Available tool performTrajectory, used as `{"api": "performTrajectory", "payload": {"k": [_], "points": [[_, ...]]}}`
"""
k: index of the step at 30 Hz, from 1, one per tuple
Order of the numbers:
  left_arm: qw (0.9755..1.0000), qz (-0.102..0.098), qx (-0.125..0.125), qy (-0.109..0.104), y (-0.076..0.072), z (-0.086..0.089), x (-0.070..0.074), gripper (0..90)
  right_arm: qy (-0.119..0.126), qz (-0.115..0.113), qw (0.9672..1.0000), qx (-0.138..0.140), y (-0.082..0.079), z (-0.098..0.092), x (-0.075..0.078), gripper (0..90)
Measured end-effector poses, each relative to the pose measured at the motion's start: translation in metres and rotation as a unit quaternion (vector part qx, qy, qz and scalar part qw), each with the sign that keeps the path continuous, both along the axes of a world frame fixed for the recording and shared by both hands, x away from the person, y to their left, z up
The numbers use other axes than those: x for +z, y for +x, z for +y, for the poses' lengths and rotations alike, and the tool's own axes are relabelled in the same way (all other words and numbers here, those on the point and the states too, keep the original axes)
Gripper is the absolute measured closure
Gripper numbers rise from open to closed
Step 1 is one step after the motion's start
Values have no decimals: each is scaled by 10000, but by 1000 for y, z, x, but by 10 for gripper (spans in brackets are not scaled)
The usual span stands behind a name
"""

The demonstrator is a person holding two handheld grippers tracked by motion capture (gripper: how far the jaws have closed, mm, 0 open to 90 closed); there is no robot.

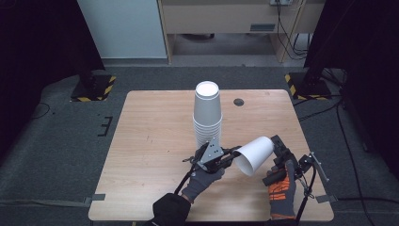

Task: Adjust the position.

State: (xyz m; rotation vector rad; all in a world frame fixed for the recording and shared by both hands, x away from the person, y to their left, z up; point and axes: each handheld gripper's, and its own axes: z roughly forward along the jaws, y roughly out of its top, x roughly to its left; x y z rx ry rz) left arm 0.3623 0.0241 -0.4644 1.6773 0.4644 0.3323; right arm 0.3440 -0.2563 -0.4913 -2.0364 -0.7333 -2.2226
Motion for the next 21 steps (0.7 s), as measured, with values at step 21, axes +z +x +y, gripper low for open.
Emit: {"api": "performTrajectory", "payload": {"k": [21], "points": [[9999, 91, 93, 101, -10, 32, 6, 858, -1434, -49, 9894, 213, 19, -11, 11, 163]]}}
